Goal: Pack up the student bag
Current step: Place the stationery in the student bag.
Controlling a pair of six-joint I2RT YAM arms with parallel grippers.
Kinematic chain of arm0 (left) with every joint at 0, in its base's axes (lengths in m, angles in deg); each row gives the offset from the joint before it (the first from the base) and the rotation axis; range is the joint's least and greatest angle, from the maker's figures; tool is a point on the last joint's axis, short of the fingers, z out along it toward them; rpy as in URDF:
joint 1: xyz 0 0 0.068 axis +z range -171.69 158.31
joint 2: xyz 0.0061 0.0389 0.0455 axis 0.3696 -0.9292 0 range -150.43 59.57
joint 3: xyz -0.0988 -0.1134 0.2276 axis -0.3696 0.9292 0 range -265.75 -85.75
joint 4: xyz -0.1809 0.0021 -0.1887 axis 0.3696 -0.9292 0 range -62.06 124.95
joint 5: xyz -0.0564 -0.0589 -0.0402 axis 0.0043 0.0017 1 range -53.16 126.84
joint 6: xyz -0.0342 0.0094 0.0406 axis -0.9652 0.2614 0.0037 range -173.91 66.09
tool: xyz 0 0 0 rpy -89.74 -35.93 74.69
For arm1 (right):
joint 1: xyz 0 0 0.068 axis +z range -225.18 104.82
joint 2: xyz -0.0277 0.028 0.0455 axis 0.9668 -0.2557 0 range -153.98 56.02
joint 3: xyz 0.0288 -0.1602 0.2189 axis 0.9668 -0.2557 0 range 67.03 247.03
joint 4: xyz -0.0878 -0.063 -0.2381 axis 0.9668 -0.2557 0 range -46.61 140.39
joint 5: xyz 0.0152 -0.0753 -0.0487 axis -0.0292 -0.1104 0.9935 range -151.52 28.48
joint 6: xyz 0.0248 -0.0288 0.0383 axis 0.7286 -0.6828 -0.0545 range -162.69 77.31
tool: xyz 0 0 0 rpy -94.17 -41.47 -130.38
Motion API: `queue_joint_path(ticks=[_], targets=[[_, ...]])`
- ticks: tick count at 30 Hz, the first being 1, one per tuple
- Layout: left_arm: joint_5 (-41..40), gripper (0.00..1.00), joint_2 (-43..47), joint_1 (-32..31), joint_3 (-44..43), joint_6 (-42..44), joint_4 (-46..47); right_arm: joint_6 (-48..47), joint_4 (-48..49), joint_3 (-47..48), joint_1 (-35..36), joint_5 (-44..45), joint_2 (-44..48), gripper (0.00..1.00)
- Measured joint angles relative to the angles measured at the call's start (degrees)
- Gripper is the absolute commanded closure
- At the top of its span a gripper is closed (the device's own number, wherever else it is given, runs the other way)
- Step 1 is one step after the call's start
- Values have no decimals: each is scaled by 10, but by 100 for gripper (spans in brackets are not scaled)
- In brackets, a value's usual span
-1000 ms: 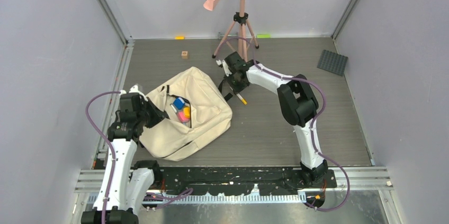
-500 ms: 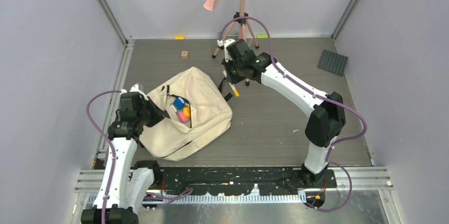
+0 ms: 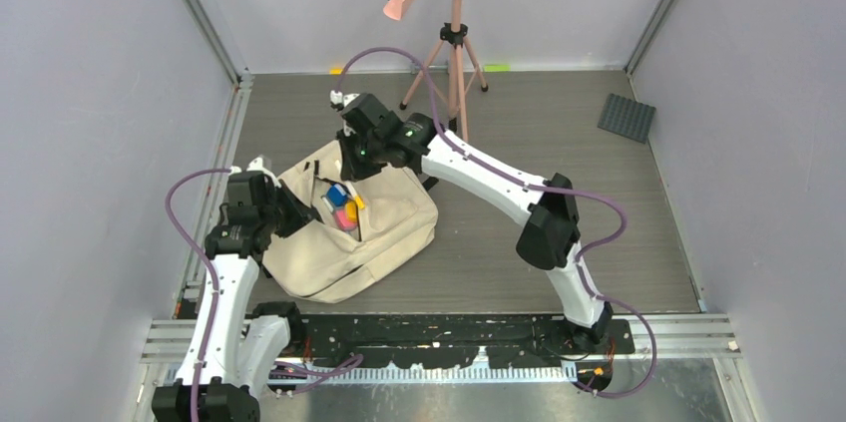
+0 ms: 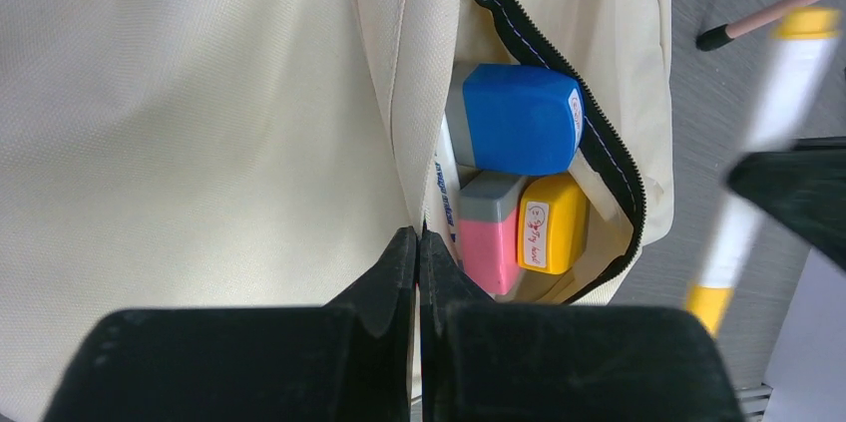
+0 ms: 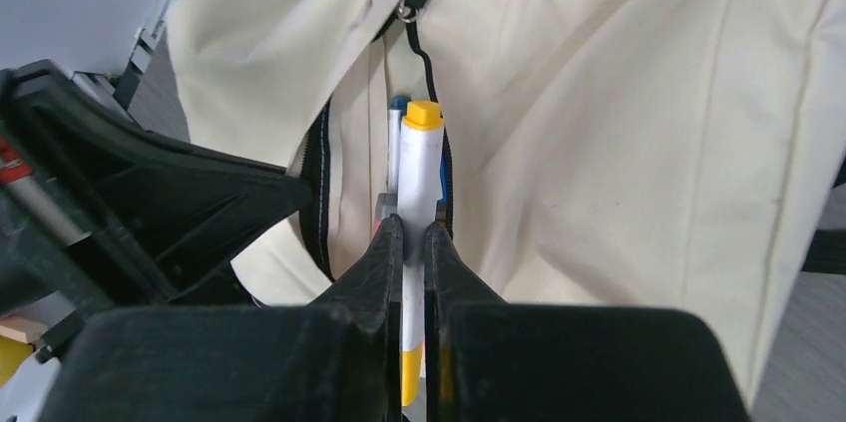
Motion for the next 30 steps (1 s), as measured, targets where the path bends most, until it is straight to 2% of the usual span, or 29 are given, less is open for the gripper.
queue_joint_path(ticks=[10,19,30], targets=[[1,100,6,0,14,0,8,55,-21,45,21,-4,-82,99],[1,100,9,0,15,-2,9,60,-28,139,43,-6,-137,99],[1,100,8,0,15,-3,10,34,-53,153,55,2,-186,99]])
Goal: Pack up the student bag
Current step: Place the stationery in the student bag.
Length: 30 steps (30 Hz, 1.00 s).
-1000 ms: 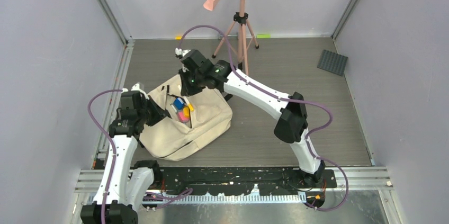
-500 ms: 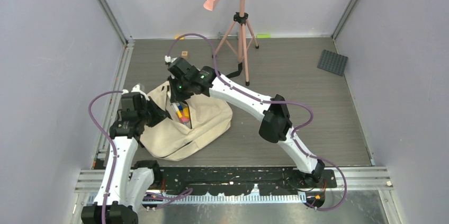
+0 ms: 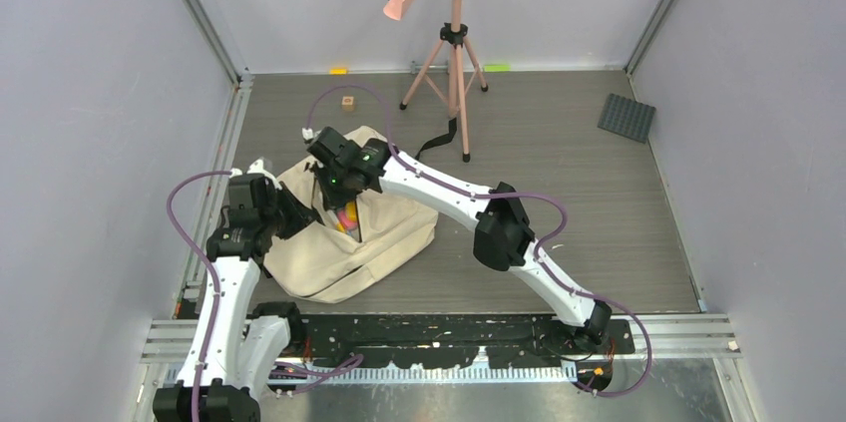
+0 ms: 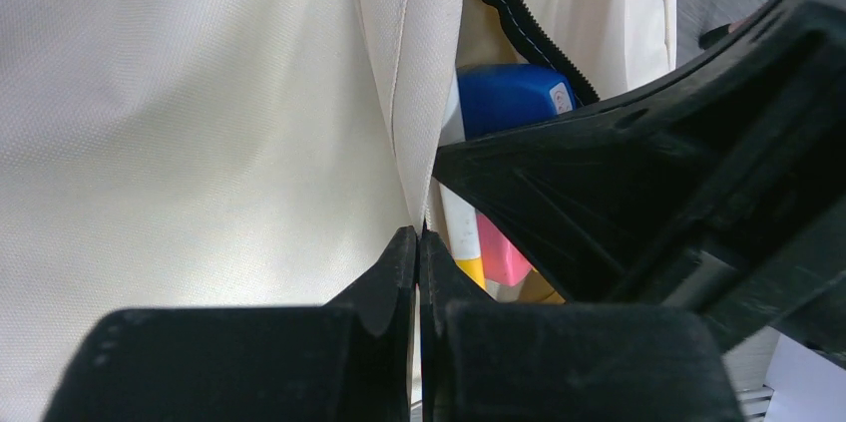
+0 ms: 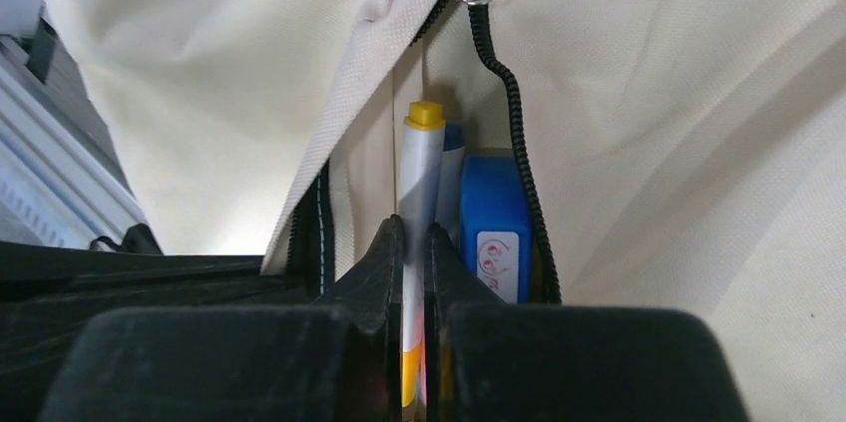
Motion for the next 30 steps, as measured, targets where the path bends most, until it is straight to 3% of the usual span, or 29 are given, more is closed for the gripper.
queue_joint_path(ticks=[1,3,5,11,24,30], targets=[[0,100,0,0,0,0,0,-3,-1,0,0,1,-2,98],[0,100,-2,0,0,0,0,-11,-2,0,0,2,-5,81],[-1,100,-4,0,0,0,0,-19,-2,0,0,3,-6,72],[-3,100,-5,0,0,0,0,-52,-3,-12,2,6,3,53],[-5,100,-15,0,0,-1,2,-123,-7,-48,-4,21,158,46],[-6,100,-19,0,-1,-1,2,-153,-24,-57,-9,45,156,47]])
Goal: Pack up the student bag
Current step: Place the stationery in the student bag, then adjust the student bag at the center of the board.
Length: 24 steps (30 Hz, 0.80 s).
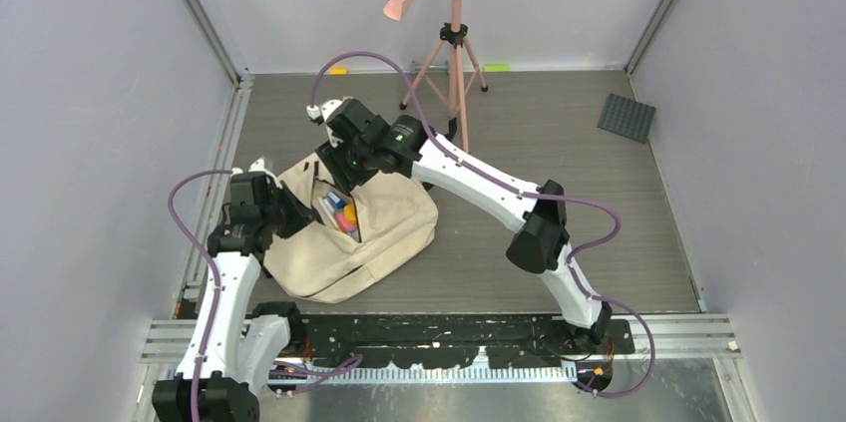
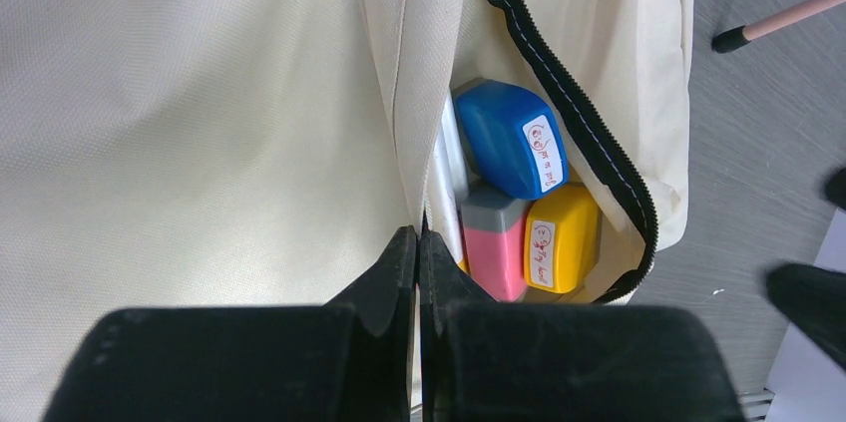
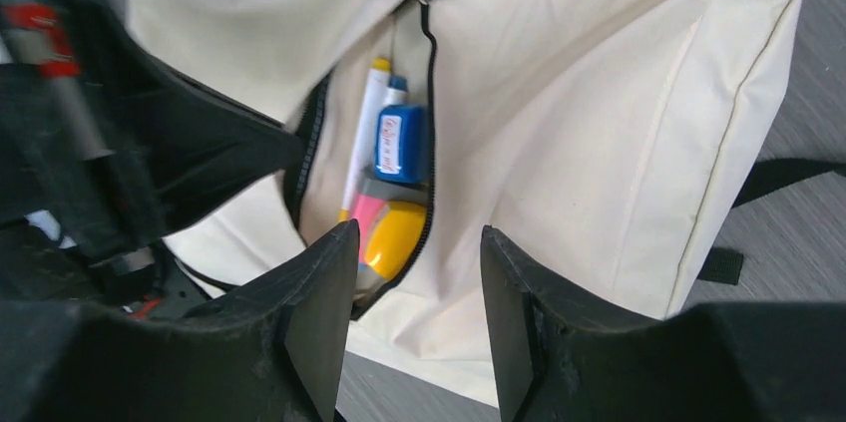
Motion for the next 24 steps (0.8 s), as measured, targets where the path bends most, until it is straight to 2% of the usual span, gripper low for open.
queue_joint_path(ticks=[8,10,11,13,16,19,24], targets=[[0,100,0,0,-2,0,0,-20,-51,-1,-4,-23,-71,55],[0,100,0,0,-2,0,-1,-23,-56,-1,-4,-26,-82,65],[0,100,0,0,-2,0,-2,-24,-56,-1,-4,-28,-85,74],[-2,100,1,0,-2,0,-3,-28,-57,1,-4,-29,-85,83],[-4,100,3,0,-2,0,-3,-29,-61,9,-5,-27,-85,89],[-4,100,3,0,-3,0,-3,-26,-72,23,-5,-13,-85,98],[10,100,-2,0,-54,6,-18,-24,-75,46,-1,11,-76,99]])
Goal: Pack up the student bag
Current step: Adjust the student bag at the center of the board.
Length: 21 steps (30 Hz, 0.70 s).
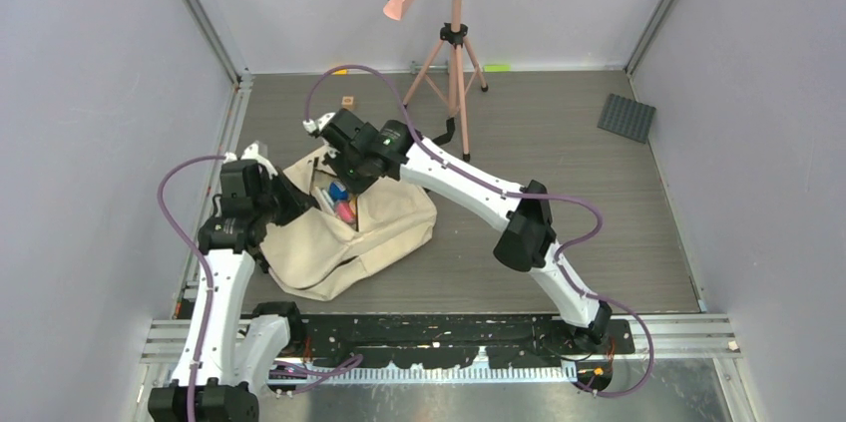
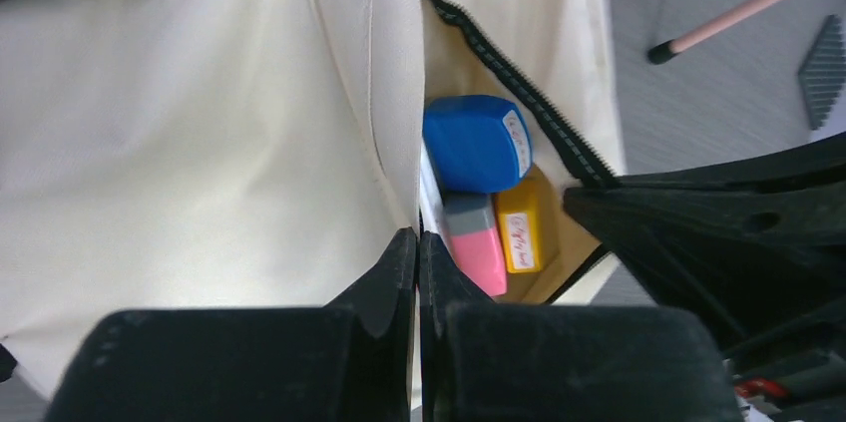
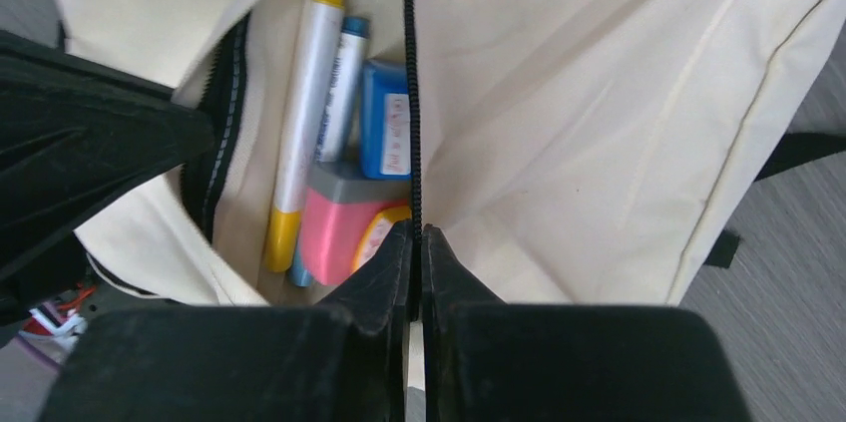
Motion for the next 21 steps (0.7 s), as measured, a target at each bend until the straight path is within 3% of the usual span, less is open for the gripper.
queue_joint_path(ticks=[6,13,15,16,21], targets=[[26,100,-2,-1,-39,13,14,-2,65,-81,6,-10,83,99],[50,100,-6,-1,13,14,35,-2,113,-169,10,-60,96,99],[49,100,-6,-1,26,15,34,-1,117,-188,12,-72,96,95],[47,97,-6,-1,28,15,30,-1,119,-194,12,-77,96,87],[27,69,-6,-1,19,19,11,3,129,-196,12,-90,97,60]])
